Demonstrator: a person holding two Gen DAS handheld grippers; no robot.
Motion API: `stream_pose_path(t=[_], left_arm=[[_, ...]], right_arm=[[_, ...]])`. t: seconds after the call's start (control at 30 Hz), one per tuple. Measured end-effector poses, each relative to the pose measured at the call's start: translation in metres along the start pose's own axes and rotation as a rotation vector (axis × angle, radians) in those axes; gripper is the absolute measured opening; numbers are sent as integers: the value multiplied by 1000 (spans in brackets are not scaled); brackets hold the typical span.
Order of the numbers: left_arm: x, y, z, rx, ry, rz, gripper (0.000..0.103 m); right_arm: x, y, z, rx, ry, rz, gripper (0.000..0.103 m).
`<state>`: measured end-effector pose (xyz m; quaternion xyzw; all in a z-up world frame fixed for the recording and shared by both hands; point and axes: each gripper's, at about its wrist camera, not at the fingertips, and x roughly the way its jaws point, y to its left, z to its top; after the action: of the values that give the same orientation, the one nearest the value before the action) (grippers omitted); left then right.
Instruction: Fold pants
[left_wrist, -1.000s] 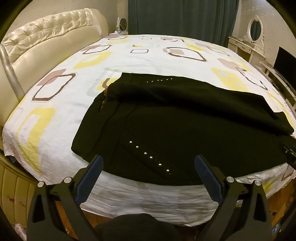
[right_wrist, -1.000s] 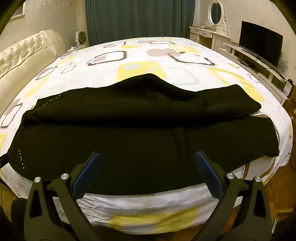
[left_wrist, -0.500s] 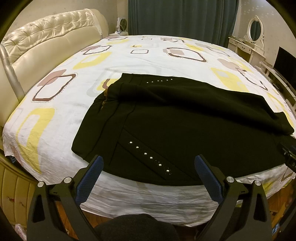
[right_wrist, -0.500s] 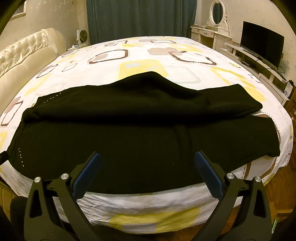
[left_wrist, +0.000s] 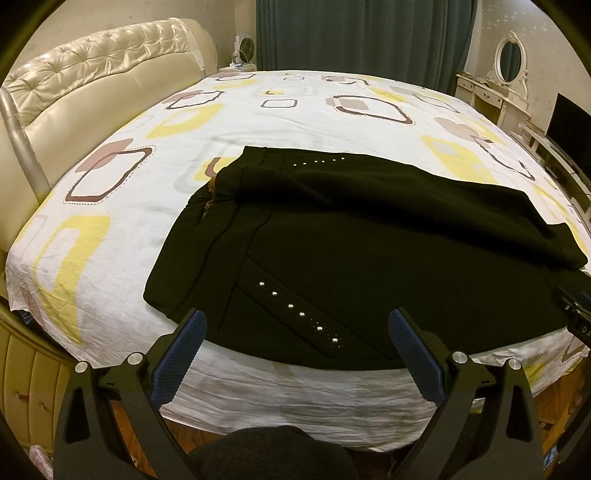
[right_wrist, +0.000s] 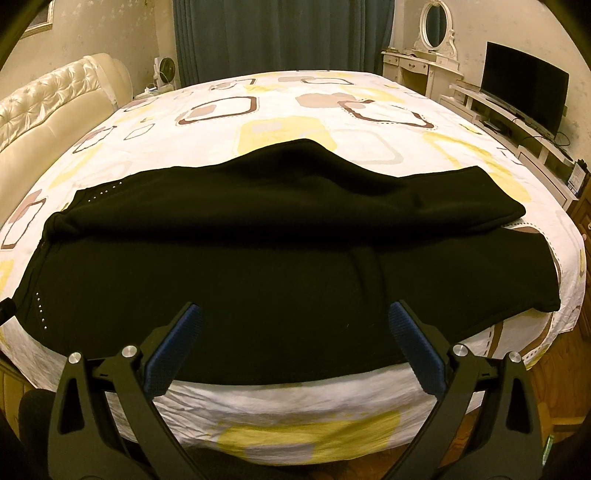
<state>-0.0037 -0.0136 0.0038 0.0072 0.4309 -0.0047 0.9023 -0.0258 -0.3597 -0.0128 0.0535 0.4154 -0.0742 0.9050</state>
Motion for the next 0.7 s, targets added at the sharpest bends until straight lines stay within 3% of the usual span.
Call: stream_pose_path(t=[0.7], left_arm=[[-1, -1, 1, 1, 4, -6, 98]], right_arm=[[2, 2, -2, 2, 9, 6, 101]])
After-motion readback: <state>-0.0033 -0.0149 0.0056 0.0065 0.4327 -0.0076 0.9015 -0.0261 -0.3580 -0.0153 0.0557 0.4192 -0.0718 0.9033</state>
